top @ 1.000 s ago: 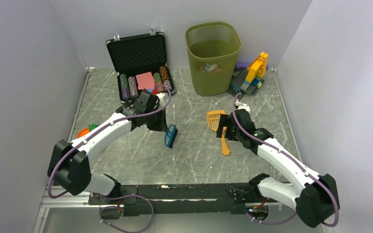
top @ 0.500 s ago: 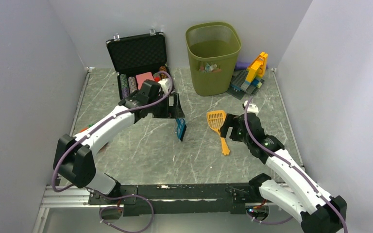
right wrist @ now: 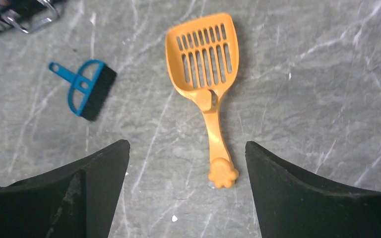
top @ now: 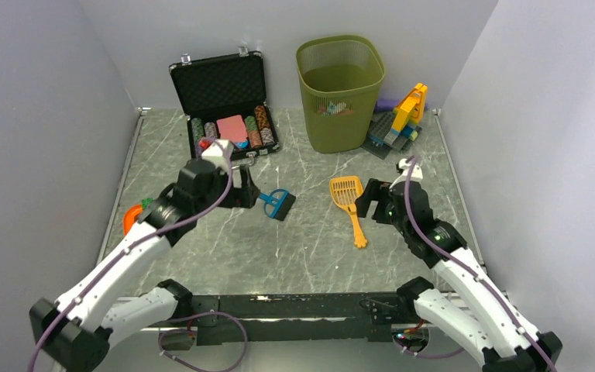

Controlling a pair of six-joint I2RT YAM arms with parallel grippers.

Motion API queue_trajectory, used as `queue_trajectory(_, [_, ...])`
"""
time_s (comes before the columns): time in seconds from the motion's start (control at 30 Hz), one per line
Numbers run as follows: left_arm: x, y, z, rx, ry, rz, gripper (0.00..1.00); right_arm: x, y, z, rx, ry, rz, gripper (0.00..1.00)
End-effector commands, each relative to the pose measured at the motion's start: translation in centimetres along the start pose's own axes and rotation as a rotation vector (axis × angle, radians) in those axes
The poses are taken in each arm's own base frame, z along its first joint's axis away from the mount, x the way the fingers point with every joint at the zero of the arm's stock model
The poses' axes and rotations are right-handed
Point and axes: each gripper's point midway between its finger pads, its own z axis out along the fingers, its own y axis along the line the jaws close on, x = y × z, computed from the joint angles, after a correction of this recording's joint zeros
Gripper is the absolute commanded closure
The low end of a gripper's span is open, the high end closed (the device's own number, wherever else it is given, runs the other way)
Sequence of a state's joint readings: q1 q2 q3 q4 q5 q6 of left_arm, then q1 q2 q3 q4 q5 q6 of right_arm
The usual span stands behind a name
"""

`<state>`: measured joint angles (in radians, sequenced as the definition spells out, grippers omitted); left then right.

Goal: Sweep away the paper scraps from the table

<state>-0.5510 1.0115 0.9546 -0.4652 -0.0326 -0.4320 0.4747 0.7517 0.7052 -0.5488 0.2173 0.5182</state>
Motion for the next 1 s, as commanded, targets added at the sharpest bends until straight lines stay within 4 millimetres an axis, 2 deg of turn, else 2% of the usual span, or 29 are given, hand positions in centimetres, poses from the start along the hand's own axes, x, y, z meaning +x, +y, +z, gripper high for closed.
queue_trajectory(0.0, [0.8,1.5,-1.6,-0.012,-0.129,-0.016,0.0,-4.2,0.7,-2.7,-0.044,-0.171,0.013,0.1])
queue_trajectory(0.13, [3.0,2.3,-2.7,0.024,-0.191,-0.063,0.01,-4.4,0.0,-3.7,-0.062,-0.256,0.029,0.1])
queue_trajectory(0.23, [4.6,3.0,-3.2,0.032,-0.221,-0.109,0.01,-3.4,-0.8,-3.6,-0.059,-0.281,0.054,0.09])
queue_trajectory(0.4, [6.4,3.1,-3.6,0.086,-0.251,-0.129,0.01,-1.7,-1.7,-3.1,-0.075,-0.316,0.093,0.08])
queue_trajectory(0.57, [6.7,3.1,-4.1,0.103,-0.269,-0.105,0.01,-1.6,-1.5,-3.4,-0.116,-0.355,0.1,0.04])
queue_trajectory(0.97, [6.5,3.4,-3.9,0.086,-0.276,-0.102,0.01,-1.2,-1.6,-2.5,-0.086,-0.307,0.084,0.03])
